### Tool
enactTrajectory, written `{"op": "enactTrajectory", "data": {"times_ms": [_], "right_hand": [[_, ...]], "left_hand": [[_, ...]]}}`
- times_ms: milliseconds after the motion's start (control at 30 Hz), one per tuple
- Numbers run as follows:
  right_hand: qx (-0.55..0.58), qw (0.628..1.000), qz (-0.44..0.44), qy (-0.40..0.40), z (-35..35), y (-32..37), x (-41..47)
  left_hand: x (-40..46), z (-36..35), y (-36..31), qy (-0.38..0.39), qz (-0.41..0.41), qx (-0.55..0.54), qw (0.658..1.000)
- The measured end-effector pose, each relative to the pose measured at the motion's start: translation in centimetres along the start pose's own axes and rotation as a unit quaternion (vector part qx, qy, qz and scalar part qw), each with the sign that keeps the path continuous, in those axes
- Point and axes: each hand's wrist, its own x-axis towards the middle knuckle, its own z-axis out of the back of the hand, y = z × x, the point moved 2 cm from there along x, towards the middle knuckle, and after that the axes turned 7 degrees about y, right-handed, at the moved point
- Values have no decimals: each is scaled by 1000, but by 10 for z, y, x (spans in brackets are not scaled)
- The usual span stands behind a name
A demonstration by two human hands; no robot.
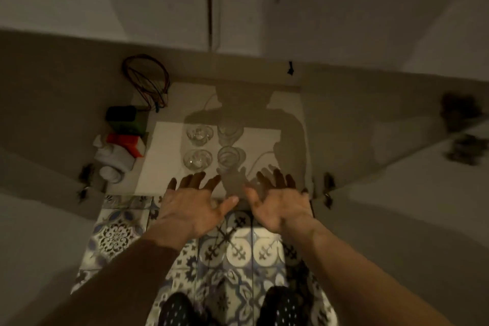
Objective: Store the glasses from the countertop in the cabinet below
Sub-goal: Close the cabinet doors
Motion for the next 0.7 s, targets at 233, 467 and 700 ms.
{"op": "enactTrajectory", "data": {"times_ms": [233,467,700], "right_hand": [[12,999,30,-6,2,-6,-152],[20,999,31,3,-23,-42,-270],[3,999,48,-21,-49,-33,-333]], "left_hand": [[-136,5,-50,13,-27,5,1000],[-249,10,-79,7,11,-23,1000],[-314,-1,-83,0,-1,-18,1000]]}}
